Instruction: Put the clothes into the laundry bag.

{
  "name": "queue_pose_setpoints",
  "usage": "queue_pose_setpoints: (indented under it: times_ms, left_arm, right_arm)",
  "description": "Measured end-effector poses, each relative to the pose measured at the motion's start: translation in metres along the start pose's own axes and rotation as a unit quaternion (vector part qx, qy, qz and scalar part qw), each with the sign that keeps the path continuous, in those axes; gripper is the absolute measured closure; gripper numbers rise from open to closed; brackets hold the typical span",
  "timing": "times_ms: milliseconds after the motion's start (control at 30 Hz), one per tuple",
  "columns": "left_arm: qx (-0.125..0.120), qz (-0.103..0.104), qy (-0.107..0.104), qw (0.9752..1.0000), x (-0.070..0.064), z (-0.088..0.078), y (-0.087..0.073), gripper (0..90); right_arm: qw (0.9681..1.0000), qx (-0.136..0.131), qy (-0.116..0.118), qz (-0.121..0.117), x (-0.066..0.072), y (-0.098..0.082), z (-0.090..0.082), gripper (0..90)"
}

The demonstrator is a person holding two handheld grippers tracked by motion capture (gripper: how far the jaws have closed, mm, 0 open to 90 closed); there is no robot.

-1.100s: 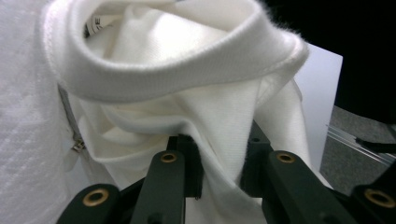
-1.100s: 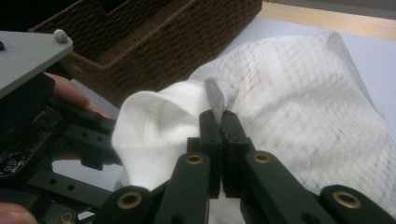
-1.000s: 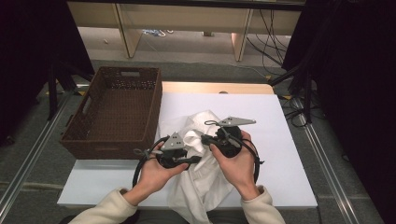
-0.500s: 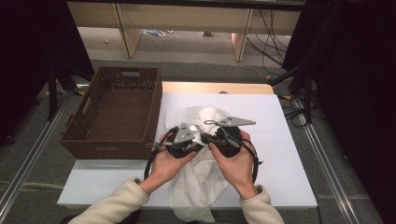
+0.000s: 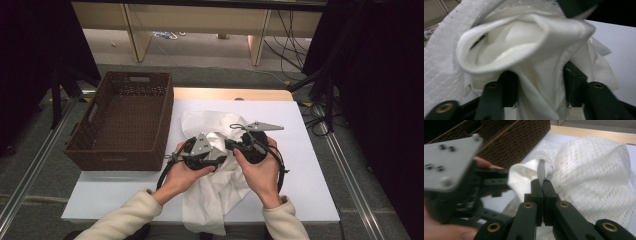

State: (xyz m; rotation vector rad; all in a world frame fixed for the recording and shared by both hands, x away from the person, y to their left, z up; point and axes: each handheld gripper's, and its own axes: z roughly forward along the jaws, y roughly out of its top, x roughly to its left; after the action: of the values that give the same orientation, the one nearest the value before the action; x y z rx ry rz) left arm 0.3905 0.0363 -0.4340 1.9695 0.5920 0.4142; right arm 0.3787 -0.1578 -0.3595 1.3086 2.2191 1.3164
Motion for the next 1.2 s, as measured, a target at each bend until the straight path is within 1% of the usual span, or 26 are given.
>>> queue_pose_setpoints:
  times_ms: [67,100,133,200,233,267,333,400,467,500,533,567,600,633,667,700,767,833,867,933,967,1000,1067,1133,1167,1200]
  left_arm:
    - [0.000,-0.005,-0.003,1.0000,-0.001,-0.010,-0.003,41.2]
    - [-0.002,0.002,-0.002,1.0000,0.000,-0.015,-0.004,40.1]
    - [-0.006,-0.005,-0.001,1.0000,-0.001,-0.019,-0.005,39.6]
    - [-0.012,-0.002,0.005,0.9999,0.000,-0.027,-0.004,39.4]
    - [-0.009,0.002,0.012,0.9999,0.000,-0.031,-0.004,39.4]
    - [-0.016,0.000,0.015,0.9997,0.000,-0.033,-0.003,39.3]
    - [-0.023,0.004,0.022,0.9995,-0.001,-0.036,0.000,39.2]
    - [-0.031,0.004,0.037,0.9988,0.000,-0.036,0.002,39.7]
    - [-0.033,0.012,0.040,0.9986,0.001,-0.035,0.005,42.3]
    - [-0.032,0.015,0.040,0.9986,0.001,-0.032,0.006,44.2]
    - [-0.030,0.021,0.040,0.9985,0.002,-0.029,0.007,48.3]
    - [-0.029,0.022,0.039,0.9986,0.003,-0.026,0.008,53.6]
    - [-0.028,0.023,0.036,0.9987,0.004,-0.022,0.009,57.5]
    - [-0.025,0.017,0.032,0.9990,0.006,-0.018,0.010,62.0]
    - [-0.029,0.006,0.025,0.9992,0.008,-0.013,0.010,65.6]
    - [-0.023,0.004,0.024,0.9994,0.009,-0.010,0.011,69.0]
    - [-0.024,-0.006,0.019,0.9995,0.010,-0.004,0.012,75.1]
    - [-0.022,-0.001,0.015,0.9996,0.008,-0.001,0.014,79.7]
    - [-0.021,0.004,0.010,0.9997,0.005,0.001,0.015,81.0]
    - [-0.019,0.020,-0.008,0.9996,-0.002,0.003,0.018,82.2]
    - [-0.019,0.027,-0.015,0.9993,-0.006,0.004,0.018,82.4]
    - [-0.019,0.035,-0.019,0.9990,-0.008,0.005,0.019,82.4]
    - [-0.023,0.033,-0.016,0.9991,-0.009,0.006,0.019,82.4]
    - [-0.024,0.021,-0.008,0.9995,-0.003,0.008,0.019,82.4]
    - [-0.025,0.010,-0.002,0.9996,0.001,0.010,0.018,82.4]
    - [-0.024,0.019,0.006,0.9995,0.006,0.012,0.018,82.4]
  right_arm:
    - [1.0000,0.003,-0.005,0.007,0.001,0.000,0.000,90.0]
    - [1.0000,0.007,-0.006,0.004,0.000,0.000,0.000,90.0]
    - [1.0000,0.004,-0.004,-0.001,0.000,0.000,0.001,90.0]
    - [0.9999,0.007,0.000,-0.009,0.000,0.000,0.002,90.0]
    - [1.0000,0.006,-0.003,0.002,0.001,-0.001,0.003,90.0]
    - [0.9999,0.014,-0.004,-0.006,0.001,0.000,0.003,90.0]
    - [0.9999,0.009,-0.001,-0.005,0.001,-0.001,0.003,90.0]
    - [0.9999,0.009,-0.002,-0.010,0.001,0.000,0.003,90.0]
    - [0.9999,0.010,-0.006,-0.007,0.002,0.000,0.002,90.0]
    - [0.9999,0.007,-0.004,-0.008,0.002,-0.001,0.002,90.0]
    - [0.9999,0.011,-0.002,0.000,0.003,-0.001,0.002,90.0]
    - [0.9999,0.008,-0.001,-0.011,0.003,0.000,0.003,90.0]
    - [0.9999,0.009,0.002,-0.008,0.004,0.000,0.003,90.0]
    - [0.9999,0.008,-0.002,-0.009,0.005,-0.001,0.003,90.0]
    - [0.9998,0.007,-0.008,-0.014,0.005,0.000,0.002,90.0]
    - [0.9999,0.008,-0.002,-0.012,0.006,0.000,0.002,90.0]
    - [0.9999,0.005,0.003,-0.011,0.006,-0.001,0.003,90.0]
    - [0.9999,0.004,0.003,-0.014,0.006,0.000,0.002,90.0]
    - [0.9999,0.001,0.011,-0.010,0.007,0.000,0.003,90.0]
    - [0.9998,-0.003,0.004,-0.019,0.008,0.001,0.001,90.0]
    - [0.9998,-0.006,0.012,-0.015,0.009,0.001,0.001,90.0]
    - [0.9998,-0.007,0.013,-0.015,0.009,0.002,0.000,90.0]
    - [0.9997,-0.007,0.008,-0.020,0.009,0.002,-0.002,90.0]
    - [0.9997,-0.002,0.021,-0.012,0.011,0.002,-0.001,90.0]
    - [0.9997,-0.003,0.022,-0.013,0.011,0.002,-0.002,90.0]
    - [0.9995,0.001,0.029,-0.009,0.012,0.002,-0.002,90.0]
